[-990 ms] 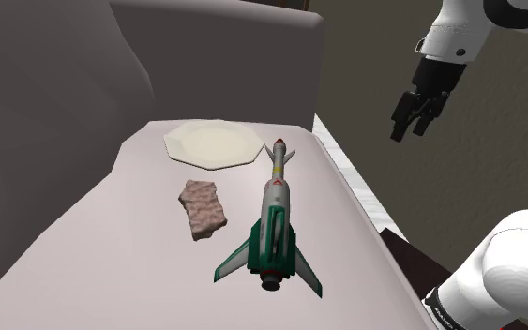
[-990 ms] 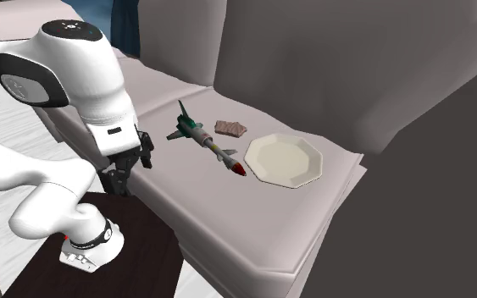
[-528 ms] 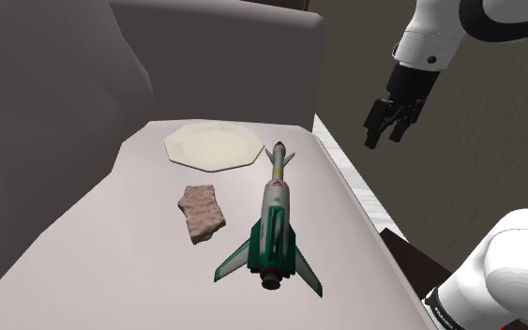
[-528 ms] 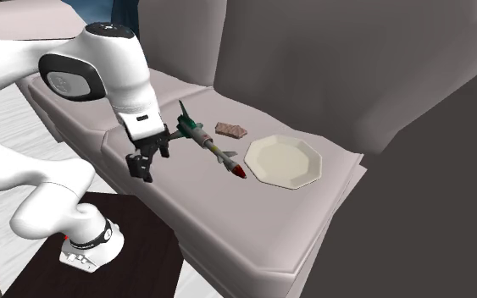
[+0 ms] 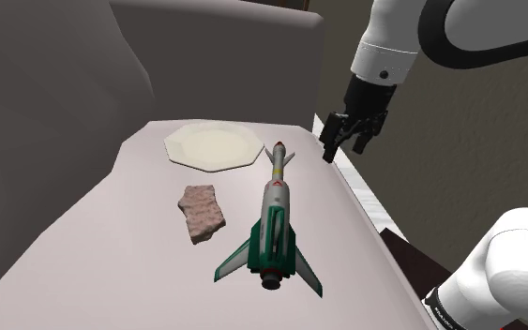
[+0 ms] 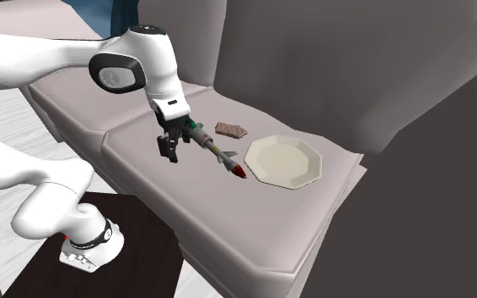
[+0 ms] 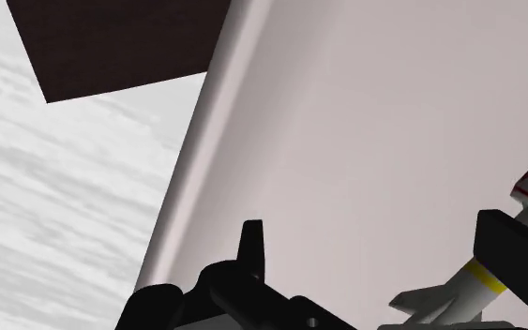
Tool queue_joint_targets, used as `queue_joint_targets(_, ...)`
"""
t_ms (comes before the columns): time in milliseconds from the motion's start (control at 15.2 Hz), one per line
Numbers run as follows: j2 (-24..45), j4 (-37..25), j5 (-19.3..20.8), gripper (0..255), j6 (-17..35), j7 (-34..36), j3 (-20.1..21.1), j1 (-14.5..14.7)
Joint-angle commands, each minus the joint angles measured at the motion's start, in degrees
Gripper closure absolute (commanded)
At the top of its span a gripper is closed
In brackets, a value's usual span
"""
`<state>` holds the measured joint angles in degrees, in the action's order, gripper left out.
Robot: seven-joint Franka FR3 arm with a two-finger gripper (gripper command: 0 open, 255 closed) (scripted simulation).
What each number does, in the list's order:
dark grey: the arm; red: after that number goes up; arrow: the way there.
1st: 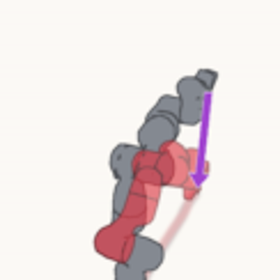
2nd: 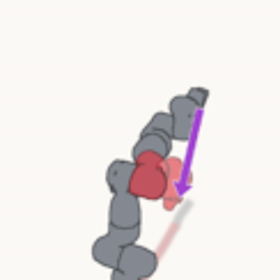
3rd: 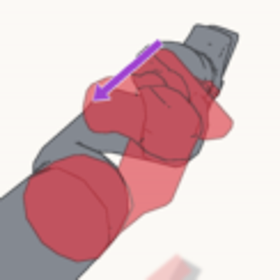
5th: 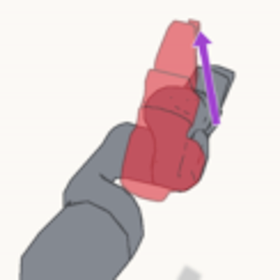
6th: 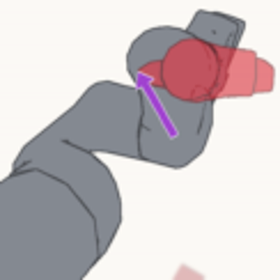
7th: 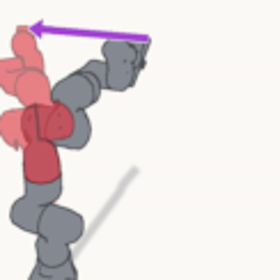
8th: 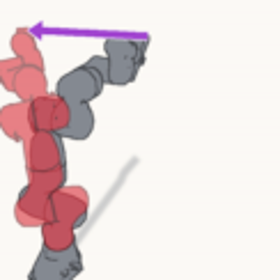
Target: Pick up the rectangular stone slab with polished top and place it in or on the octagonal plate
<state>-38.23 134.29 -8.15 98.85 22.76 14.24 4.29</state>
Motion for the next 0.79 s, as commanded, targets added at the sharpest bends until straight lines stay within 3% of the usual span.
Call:
queue_joint_targets(0, 2.8, -1.2, -0.6, 0, 2.5, 2.7, 2.7, 0.3)
queue_joint_targets(396, 11.8, -6.3, 0.0, 0, 8.5, 10.8, 10.6, 0.5)
queue_joint_targets(726, 20.9, -12.5, 3.7, 0, 12.5, 18.6, 17.3, -0.2)
